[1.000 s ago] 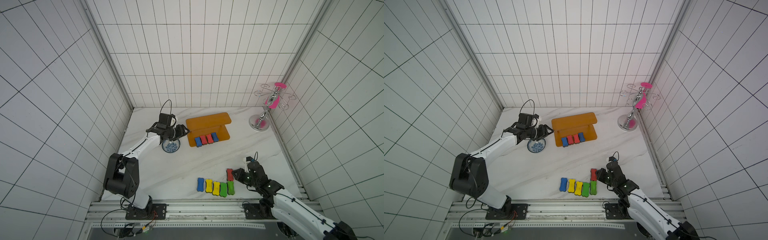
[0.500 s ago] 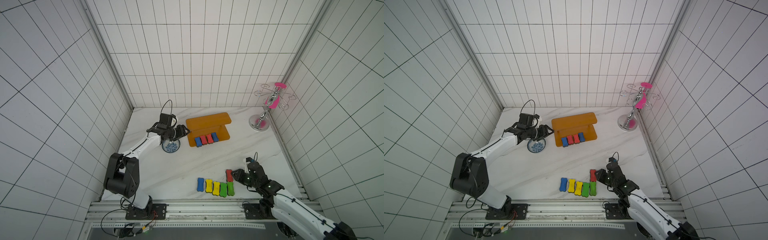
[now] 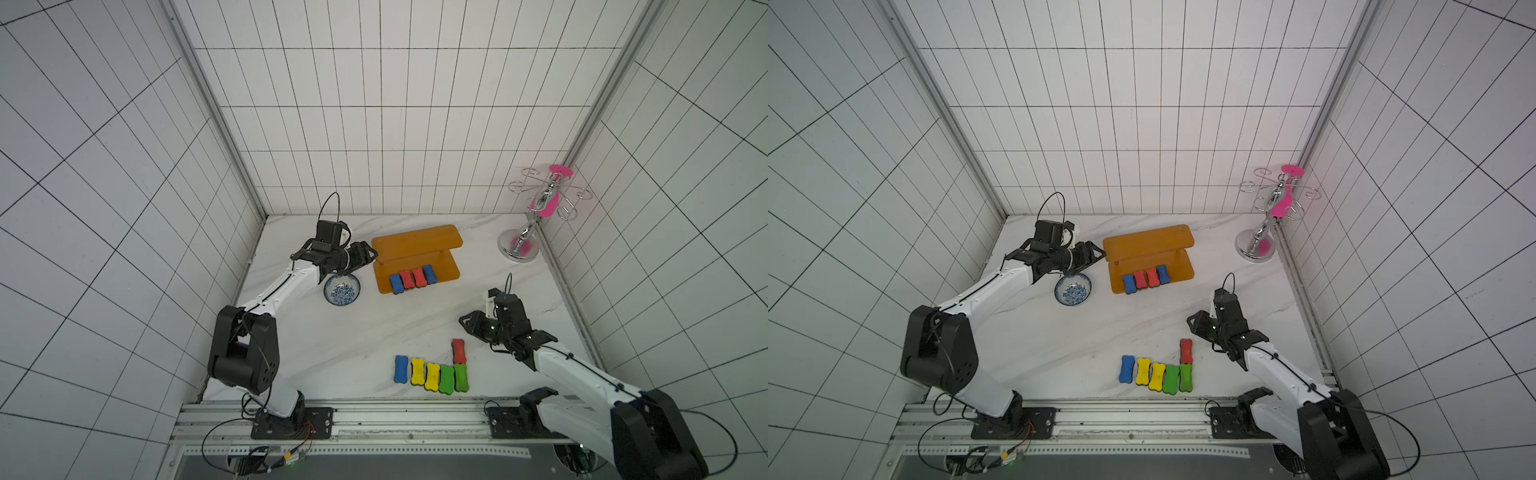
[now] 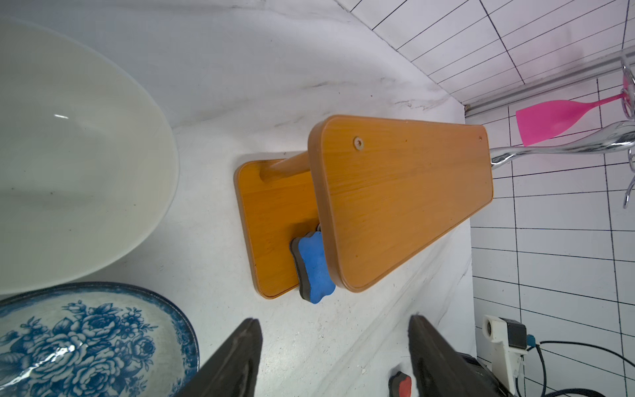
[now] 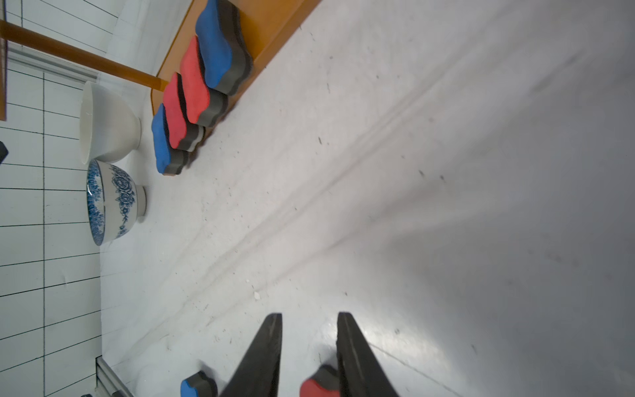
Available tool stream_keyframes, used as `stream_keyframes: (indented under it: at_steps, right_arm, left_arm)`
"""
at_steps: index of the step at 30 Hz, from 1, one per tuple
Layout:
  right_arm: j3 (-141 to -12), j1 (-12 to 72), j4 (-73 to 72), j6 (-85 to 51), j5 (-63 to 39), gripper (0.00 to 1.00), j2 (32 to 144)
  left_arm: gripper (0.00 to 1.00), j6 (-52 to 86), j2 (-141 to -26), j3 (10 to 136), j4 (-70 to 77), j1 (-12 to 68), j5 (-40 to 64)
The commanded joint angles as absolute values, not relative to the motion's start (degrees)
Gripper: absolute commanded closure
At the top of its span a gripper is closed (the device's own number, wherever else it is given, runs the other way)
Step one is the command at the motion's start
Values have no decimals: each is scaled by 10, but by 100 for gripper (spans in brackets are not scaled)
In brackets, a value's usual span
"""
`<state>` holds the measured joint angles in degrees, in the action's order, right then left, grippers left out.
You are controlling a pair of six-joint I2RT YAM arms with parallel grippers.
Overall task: Remove the whiteboard erasers from the shelf
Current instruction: Pick up the whiteboard eraser from the shelf.
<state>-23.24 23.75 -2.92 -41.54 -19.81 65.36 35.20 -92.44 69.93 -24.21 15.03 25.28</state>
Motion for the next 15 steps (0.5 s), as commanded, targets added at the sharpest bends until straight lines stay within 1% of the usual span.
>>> stream_keyframes:
  at_steps: [1,5,9,15]
  right_arm:
    - [-288,208,-162,-388,-256,69,741]
    - [-341,185,-259,-397,-293,71,860]
    - [-386,185,-290,-401,-295,71,938]
    - [-430,183,-363,-430,-329,70,1035]
  left_arm:
    - [28,358,-947,721,-235,150,244]
    - [28,369,-964,727,-221,153,258]
    - [30,366,-979,737,-216,154,269]
    - [30,368,-992,737,-207,152,281]
